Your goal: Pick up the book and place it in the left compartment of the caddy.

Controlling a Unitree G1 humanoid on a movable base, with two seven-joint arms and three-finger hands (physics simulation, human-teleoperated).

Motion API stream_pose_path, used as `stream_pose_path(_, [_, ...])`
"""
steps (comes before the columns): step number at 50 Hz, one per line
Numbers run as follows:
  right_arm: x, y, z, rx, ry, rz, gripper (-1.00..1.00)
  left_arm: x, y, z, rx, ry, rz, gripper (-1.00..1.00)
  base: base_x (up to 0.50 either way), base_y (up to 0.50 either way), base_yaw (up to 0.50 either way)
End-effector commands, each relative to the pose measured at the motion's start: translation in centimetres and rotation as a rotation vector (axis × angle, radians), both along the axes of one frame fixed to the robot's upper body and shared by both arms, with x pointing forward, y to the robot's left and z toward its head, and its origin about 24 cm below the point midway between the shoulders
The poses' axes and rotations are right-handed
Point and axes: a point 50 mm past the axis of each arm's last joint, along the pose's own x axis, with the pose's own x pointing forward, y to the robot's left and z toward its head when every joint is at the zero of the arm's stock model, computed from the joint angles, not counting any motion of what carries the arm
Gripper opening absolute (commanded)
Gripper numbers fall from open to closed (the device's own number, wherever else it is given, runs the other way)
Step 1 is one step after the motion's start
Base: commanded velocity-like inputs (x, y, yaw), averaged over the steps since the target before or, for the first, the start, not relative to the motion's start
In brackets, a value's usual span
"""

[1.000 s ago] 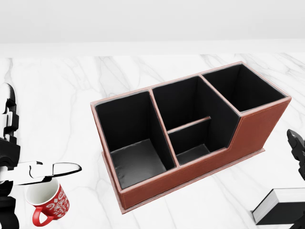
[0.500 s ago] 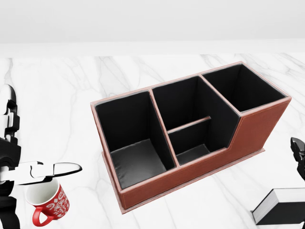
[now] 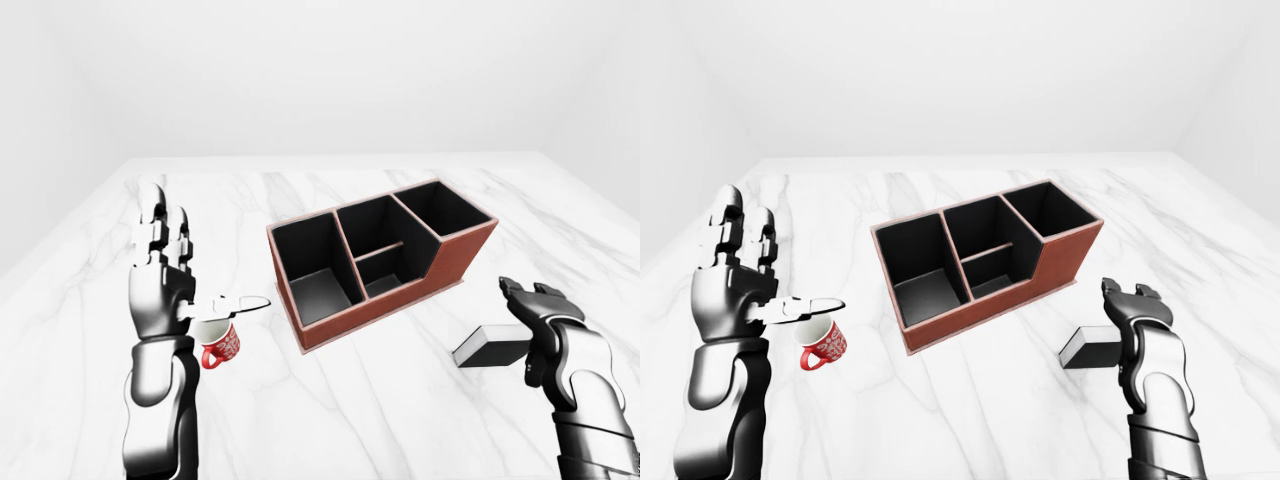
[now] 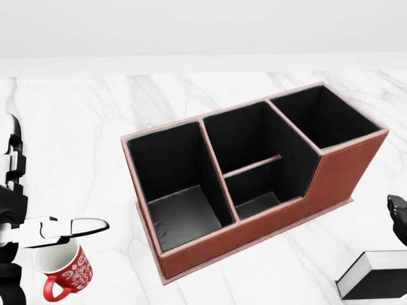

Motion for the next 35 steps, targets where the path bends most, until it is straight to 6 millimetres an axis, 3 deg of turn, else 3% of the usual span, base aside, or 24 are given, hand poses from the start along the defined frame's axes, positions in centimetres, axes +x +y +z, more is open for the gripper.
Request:
stream_pose_path(1, [1.2, 0.1, -0.3, -0.054, 0.051, 0.011, 1.0, 0.0, 0.0, -0.1, -0.001, 0.004, 0.001, 1.0, 0.0, 0.0, 0.0])
stream_pose_path(11, [2.5, 0.4, -1.2, -0.072, 0.117, 0.029, 1.0, 0.1, 0.1, -0.3, -0.003, 0.014, 0.002, 1.0, 0.0, 0.0, 0.0])
stream_pose_path(33, [3.1, 0.4, -7.5, -0.025, 0.466, 0.02, 1.0, 0.4, 0.2, -0.8, -0.006, 0.037, 0.003, 1.0, 0.0, 0.0, 0.0])
stream_pose_path(35, [2.9, 0.4, -7.9, -0.03, 0.49, 0.023, -1.0, 0.4, 0.2, -0.8, -0.006, 0.037, 0.003, 1.0, 0.0, 0.0, 0.0])
